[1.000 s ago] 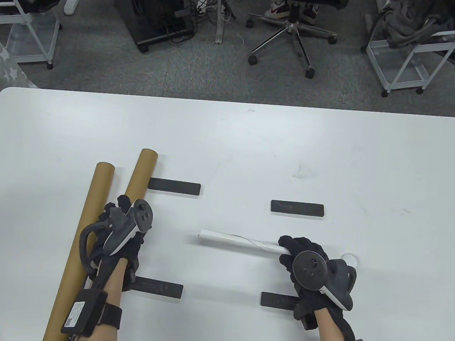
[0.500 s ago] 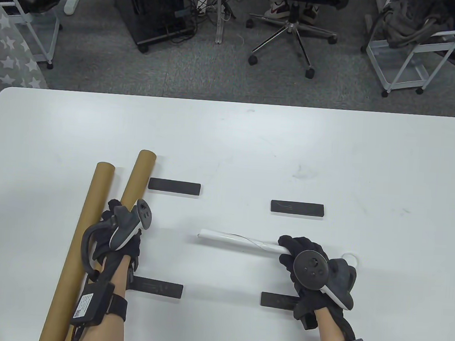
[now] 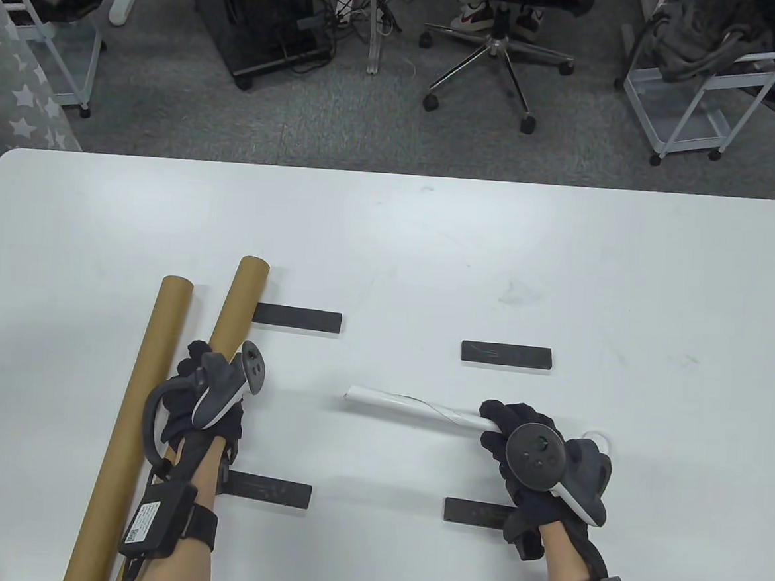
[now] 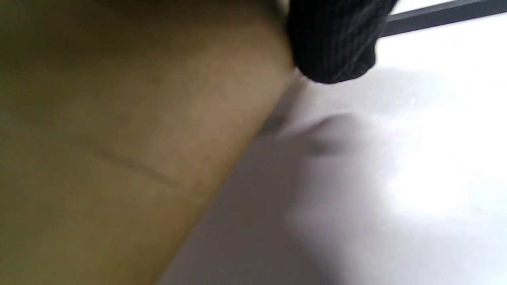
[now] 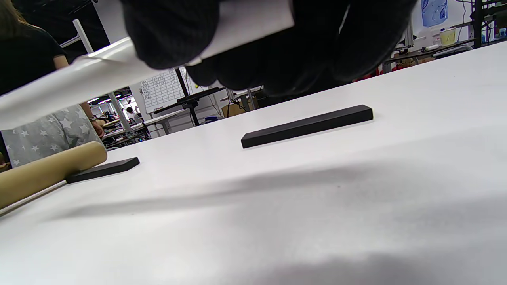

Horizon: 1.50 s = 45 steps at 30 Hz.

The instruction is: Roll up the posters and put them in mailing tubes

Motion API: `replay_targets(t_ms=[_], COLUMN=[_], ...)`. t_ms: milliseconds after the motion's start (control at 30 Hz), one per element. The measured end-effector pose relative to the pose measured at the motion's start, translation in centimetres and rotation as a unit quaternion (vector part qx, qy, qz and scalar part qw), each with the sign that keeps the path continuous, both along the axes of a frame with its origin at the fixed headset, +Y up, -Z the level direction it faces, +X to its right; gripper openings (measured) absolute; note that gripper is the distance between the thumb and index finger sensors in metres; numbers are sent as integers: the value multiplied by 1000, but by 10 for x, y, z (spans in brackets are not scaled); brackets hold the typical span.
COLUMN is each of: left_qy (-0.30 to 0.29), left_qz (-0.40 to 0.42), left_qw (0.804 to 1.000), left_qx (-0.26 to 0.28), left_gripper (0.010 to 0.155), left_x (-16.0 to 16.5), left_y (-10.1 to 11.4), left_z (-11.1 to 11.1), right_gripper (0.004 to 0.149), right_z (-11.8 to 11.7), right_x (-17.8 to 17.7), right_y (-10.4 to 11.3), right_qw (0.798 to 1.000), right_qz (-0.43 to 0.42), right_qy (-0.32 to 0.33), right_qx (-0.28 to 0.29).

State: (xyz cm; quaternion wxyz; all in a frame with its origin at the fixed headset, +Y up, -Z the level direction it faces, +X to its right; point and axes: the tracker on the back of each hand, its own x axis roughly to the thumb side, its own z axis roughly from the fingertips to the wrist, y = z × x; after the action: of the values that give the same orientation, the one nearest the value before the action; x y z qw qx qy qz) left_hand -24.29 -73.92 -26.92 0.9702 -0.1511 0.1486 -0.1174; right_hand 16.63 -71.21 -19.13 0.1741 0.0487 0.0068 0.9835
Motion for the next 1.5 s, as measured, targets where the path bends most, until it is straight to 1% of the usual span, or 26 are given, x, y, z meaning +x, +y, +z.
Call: replay_targets(t_ms=[267,367,500,567,767,967,1067,1167,1400,1500], left_qy=[-31,-56,-91,-104,-155,-188,-226,-242,-263,-266], left_qz=[-12,-12,-13,-26,-55,-69,-73,-89,-131,-129], left_qw=[999,998,995,993,983,973,961,951,937,934], left_qx=[14,22,31,53,86,115,143,169,188,202], left_gripper=[92,92,91,91,89,88,87,87,88,88], left_x=[20,31,50,58,73,72,67,62,41,33], left_y=[30,41,58,67,87,88,84,80,71,67], left_z=[0,1,4,6,14,20,27,33,41,46], right_gripper=[51,51,51,51,51,51,51,50,50,50], right_z=[0,0,0,0,-1,0,-1,-2,-1,-1], right_x=[0,1,2,3,6,7,8,8,8,6], right_y=[0,1,1,1,0,1,0,0,-1,-2], right_qw=[1000,1000,1000,1000,1000,1000,1000,1000,1000,1000], right_qz=[-1,-15,-13,-12,-17,-14,-15,-13,-8,-2], right_qy=[0,2,0,-3,-9,-14,-15,-16,-15,-13], right_qx=[2,2,1,0,-3,-2,-2,-5,-6,-8])
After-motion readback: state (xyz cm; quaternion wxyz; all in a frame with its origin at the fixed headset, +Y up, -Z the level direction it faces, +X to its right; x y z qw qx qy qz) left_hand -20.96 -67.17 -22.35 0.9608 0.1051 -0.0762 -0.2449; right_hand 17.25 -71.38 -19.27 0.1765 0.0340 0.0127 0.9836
